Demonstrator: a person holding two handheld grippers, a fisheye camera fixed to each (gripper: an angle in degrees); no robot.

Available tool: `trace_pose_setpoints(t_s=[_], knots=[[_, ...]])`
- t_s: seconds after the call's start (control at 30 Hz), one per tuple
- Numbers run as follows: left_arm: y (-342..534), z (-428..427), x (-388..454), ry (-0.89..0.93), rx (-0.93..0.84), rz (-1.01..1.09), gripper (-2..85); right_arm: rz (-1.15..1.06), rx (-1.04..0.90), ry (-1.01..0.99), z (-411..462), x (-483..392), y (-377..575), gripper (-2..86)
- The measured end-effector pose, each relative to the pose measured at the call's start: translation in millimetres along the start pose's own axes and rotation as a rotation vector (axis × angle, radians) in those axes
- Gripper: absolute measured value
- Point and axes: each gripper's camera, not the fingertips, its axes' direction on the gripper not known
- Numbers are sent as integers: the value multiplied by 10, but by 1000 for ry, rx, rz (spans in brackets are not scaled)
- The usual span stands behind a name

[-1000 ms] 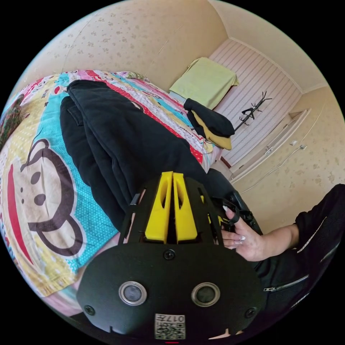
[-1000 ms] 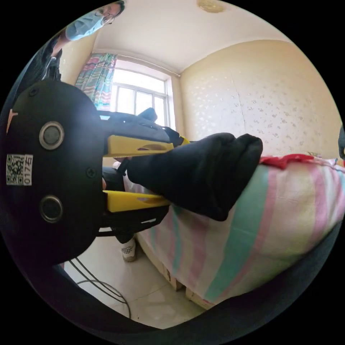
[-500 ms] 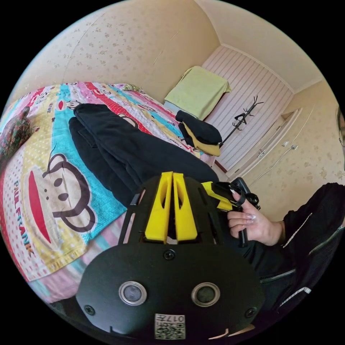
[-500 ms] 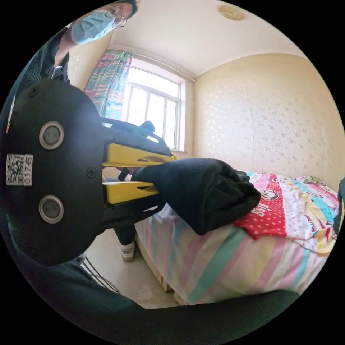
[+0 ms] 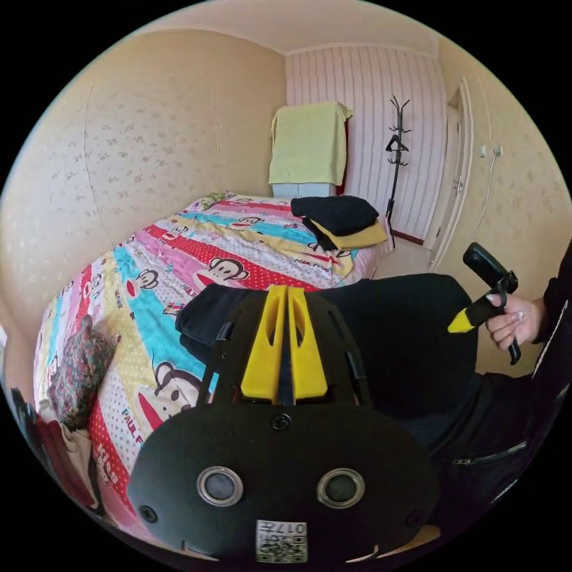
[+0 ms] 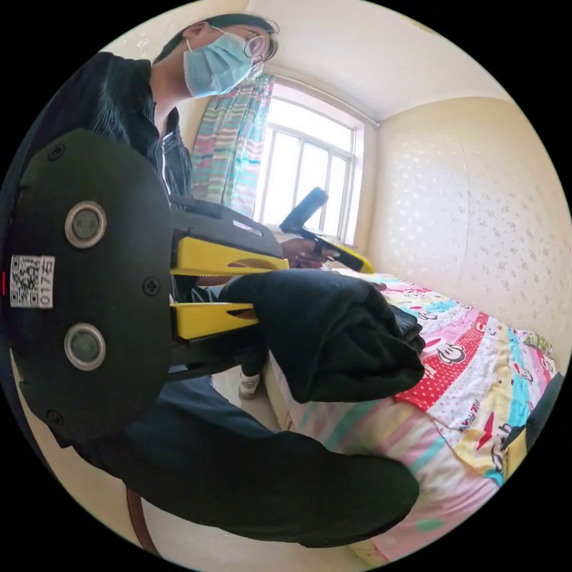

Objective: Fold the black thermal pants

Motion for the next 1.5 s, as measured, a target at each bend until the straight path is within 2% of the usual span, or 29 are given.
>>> trace_pose_setpoints(t_s=[0.07, 0.13, 0.2, 0.3, 0.4, 0.5, 0.57, 0.63, 0.7, 0.77, 0.87, 1.03, 1.27, 1.33, 1.5], knots=[[-26, 636, 181, 149, -219, 60, -8, -24, -4, 12, -42, -163, 52, 66], [180, 1158, 382, 274, -295, -12, -9, -17, -5, 90, -23, -176, 43, 70], [369, 1315, 546, 237, -278, -57, -10, 50, 1, 93, 6, -2, 16, 72], [381, 1227, 703, 165, -259, 41, -10, 159, 14, -72, 60, 236, -4, 75], [211, 858, 444, 153, -258, 30, -9, 81, 3, -98, 49, -24, -122, 75], [258, 379, 24, 86, -113, -73, -9, 10, -2, -74, -18, -317, -297, 73], [352, 300, -89, 135, -41, -55, -10, 24, -2, -76, -9, -429, -403, 71], [374, 685, -56, 364, -182, -23, -10, 54, -11, -57, 69, -472, -475, 69], [386, 690, 37, 309, -179, 53, -9, 113, -23, -38, 176, -428, -575, 69], [367, 547, 29, 276, -141, 109, -9, 243, -1, -181, 278, -308, -705, 69], [271, 356, -371, 414, -107, 13, -9, 324, 12, -280, 419, -369, -973, 70], [291, 245, -1049, 619, -4, -225, -10, 345, 25, -230, 719, -636, -1490, 68], [188, 23, -1606, 664, 74, -371, -10, 425, 133, -227, 1313, -636, -2086, 67], [200, 44, -1801, 705, 106, -475, -10, 450, 161, -229, 1486, -570, -2223, 68], [227, 100, -2127, 775, 86, -612, -10, 501, 160, -100, 2013, -233, -2685, 73]])
